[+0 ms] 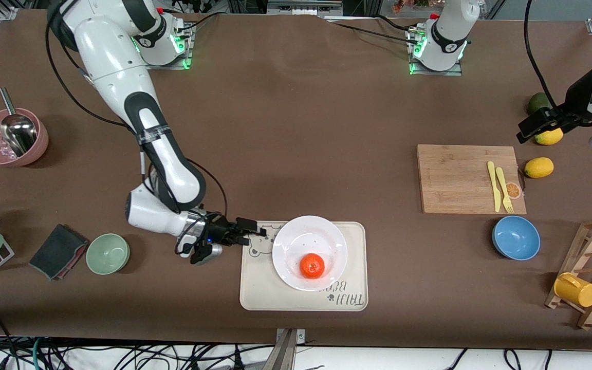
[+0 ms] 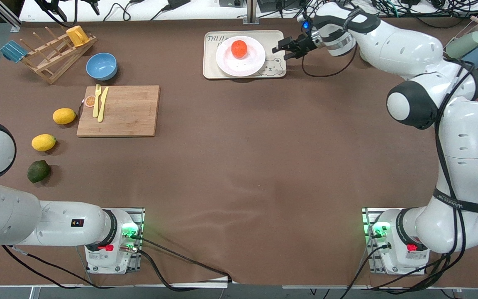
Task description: Place orange and plate with both arms
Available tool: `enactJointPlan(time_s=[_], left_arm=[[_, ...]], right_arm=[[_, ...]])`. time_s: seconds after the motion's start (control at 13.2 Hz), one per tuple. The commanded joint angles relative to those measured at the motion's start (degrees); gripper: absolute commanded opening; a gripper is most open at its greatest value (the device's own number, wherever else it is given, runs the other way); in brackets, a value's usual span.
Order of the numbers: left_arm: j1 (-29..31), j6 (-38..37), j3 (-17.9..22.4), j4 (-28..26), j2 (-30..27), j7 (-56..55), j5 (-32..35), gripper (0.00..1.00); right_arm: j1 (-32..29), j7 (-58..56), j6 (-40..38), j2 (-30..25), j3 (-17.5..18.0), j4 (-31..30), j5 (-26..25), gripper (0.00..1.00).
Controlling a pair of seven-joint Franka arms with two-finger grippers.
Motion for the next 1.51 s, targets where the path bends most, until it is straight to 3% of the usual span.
enactJointPlan(time_s=[0.0, 0.15, 0.53, 0.91, 1.43], left_arm=[[0.2, -1.2, -0.4, 1.6, 0.5, -0.1, 1.7, 1.00], [0.2, -1.2, -0.4, 1.6, 0.5, -0.1, 1.7, 1.00], [0.2, -1.2, -0.4, 1.5, 0.6, -0.1, 1.7, 1.00], [0.2, -1.2, -0.4, 1.5, 0.5, -0.1, 1.7, 1.00], [0.2, -1.2, -0.4, 1.5, 0.5, -0.1, 1.7, 1.00]], right_arm=[[0.0, 0.9, -6.1, -6.1, -2.9, -6.3, -7.3, 1.00], [0.2, 5.1, -12.3, -8.1, -5.3, -6.3, -14.6, 1.00], [0.8, 26.6, -23.3, -14.8, -5.6, -6.1, -37.6, 1.00], [0.7, 29.9, -35.3, -20.7, -5.7, -5.8, -52.1, 1.00], [0.5, 40.3, -44.5, -29.5, -6.9, -6.0, -59.6, 1.00]])
